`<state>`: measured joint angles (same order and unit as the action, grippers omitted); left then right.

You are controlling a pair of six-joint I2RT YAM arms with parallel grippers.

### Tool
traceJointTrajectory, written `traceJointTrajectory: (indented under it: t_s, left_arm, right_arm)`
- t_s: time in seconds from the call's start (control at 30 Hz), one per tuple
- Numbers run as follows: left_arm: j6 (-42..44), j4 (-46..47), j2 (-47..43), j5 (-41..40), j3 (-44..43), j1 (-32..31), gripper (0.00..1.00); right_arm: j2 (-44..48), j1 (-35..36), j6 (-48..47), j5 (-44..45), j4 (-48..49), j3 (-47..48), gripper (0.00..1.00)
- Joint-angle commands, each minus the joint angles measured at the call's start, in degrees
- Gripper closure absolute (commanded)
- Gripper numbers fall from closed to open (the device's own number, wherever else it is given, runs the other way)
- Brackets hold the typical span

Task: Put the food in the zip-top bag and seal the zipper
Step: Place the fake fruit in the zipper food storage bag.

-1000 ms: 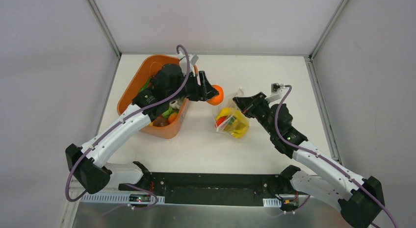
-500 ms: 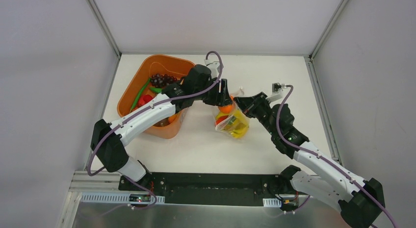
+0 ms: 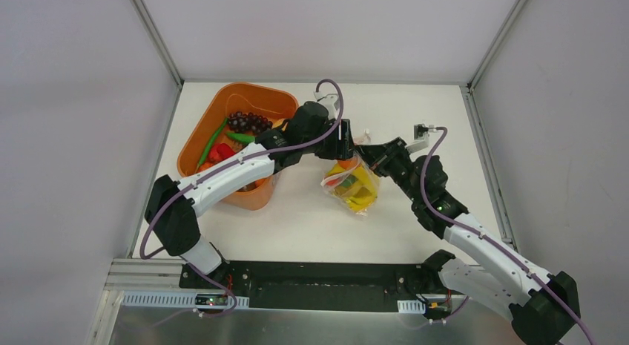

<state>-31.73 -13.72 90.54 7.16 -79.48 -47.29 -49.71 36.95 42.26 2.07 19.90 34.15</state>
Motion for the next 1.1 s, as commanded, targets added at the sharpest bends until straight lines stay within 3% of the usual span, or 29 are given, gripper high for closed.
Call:
traceJointTrajectory:
  t_s: [0.0, 0.17, 0.27, 0.37, 0.47, 0.87, 1.07]
  left_arm:
    - [-9.04, 13.10, 0.78, 0.62, 3.35, -0.05, 0.77]
    - [-10.91, 16.14, 4.09, 4.06, 2.98, 0.10, 0.56]
    - [-10.79, 16.58, 4.98, 4.75, 4.04, 0.17, 0.38]
    - [-7.68, 14.11, 4.11, 3.61, 4.17, 0.20, 0.21]
    - [-4.52, 12.06, 1.72, 2.13, 4.93, 0.22, 0.12]
    - [5.48, 2.46, -6.02, 1.82, 2.77, 0.09, 0.10]
    - [8.43, -2.49, -8.48, -4.23, 4.00, 0.18, 0.11]
  right_arm:
    - [2.30, -1.09, 4.20, -1.60, 8.76, -0.13, 1.00]
    - [4.72, -2.79, 5.96, -1.55, 9.41, -1.72, 1.00]
    - [5.30, -4.20, 7.58, -1.60, 9.44, -3.09, 1.00]
    - [5.26, -5.95, 9.66, -3.03, 9.45, -4.19, 1.00]
    - [5.48, -7.42, 10.71, -3.67, 9.45, -4.88, 1.00]
    - [4.65, -11.11, 13.79, -5.14, 9.52, -6.11, 1.00]
    - [4.64, -11.57, 13.73, -5.53, 9.54, -5.94, 1.00]
